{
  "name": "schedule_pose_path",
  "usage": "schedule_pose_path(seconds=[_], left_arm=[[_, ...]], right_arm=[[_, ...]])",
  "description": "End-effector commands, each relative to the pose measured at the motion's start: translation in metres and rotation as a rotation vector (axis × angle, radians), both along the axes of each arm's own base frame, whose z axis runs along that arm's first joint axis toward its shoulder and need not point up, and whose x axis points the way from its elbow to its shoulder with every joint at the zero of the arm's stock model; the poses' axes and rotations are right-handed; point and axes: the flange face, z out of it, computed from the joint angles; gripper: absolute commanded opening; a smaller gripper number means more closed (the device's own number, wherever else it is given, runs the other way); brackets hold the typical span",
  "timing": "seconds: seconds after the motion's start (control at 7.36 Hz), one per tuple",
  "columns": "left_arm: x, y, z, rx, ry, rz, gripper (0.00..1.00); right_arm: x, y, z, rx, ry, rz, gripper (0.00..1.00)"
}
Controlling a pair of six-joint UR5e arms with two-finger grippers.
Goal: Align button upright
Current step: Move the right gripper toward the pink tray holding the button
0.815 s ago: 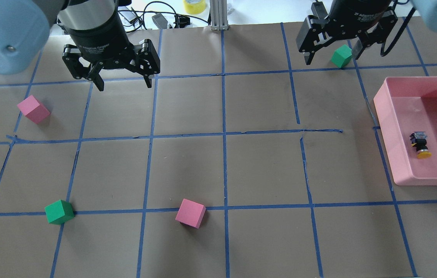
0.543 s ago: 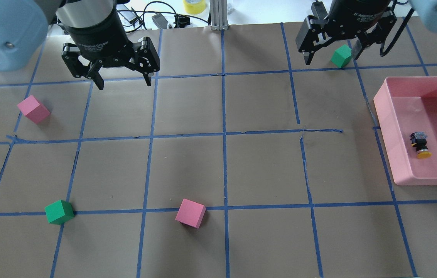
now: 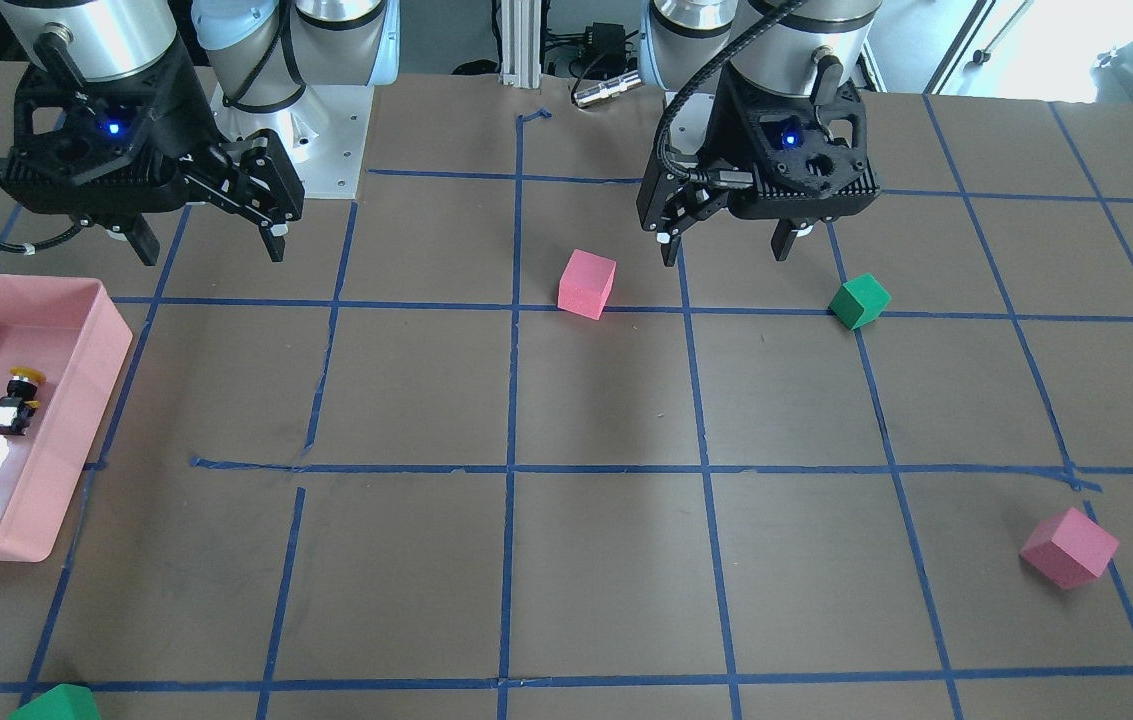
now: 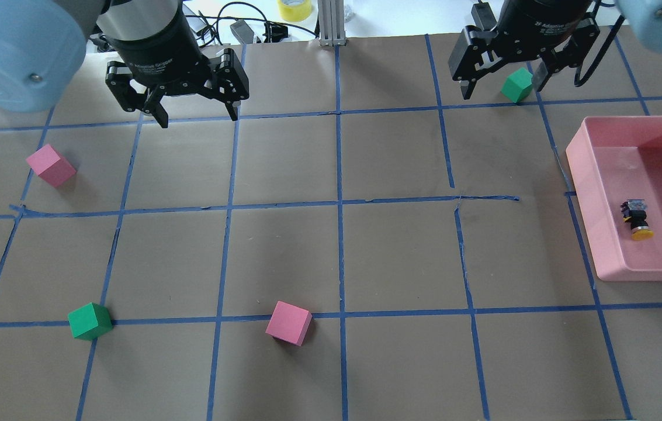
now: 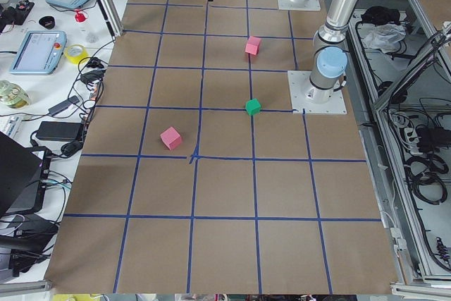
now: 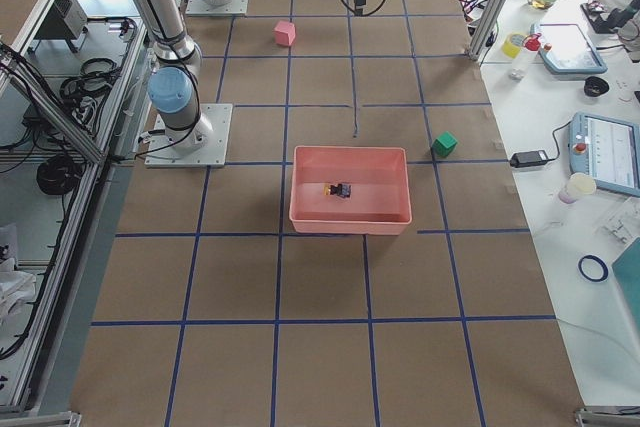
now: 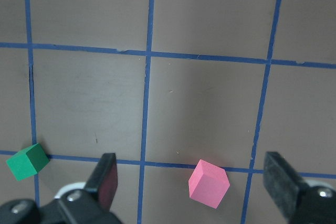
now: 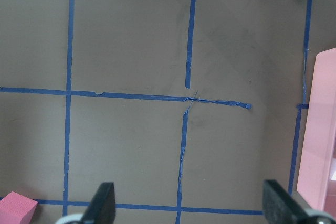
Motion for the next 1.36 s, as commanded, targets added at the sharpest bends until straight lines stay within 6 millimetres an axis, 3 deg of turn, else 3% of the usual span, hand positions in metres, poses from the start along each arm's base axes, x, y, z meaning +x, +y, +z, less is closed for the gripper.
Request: schedule_pose_path(seconds=[0.0, 0.54, 0.68, 0.82, 1.09, 1.22], left_arm=[[0.002, 0.000, 0.004, -0.011, -0.004, -0.060, 1.00], [0.003, 0.000, 0.006, -0.012, 0.001, -0.073, 1.00], [0.012, -0.003, 0.007, -0.015, 0.002, -0.055, 1.00], [0.028, -0.008, 0.010, -0.019, 0.007, -0.025, 1.00], [0.027, -0.007, 0.009, -0.015, 0.004, -0.026, 1.00], [0.027, -0.007, 0.009, -0.013, 0.004, -0.026, 1.00]], right_arm=[[-0.017, -0.005, -0.002, 0.008, -0.002, -0.026, 1.00], [-0.054, -0.017, -0.005, 0.004, 0.009, -0.090, 1.00], [-0.091, -0.033, -0.019, 0.033, 0.014, -0.109, 1.00], [-0.147, -0.040, -0.028, 0.051, 0.014, -0.147, 1.00], [-0.259, -0.057, -0.067, 0.082, -0.001, -0.162, 1.00], [-0.294, -0.063, -0.088, 0.085, -0.005, -0.192, 1.00]])
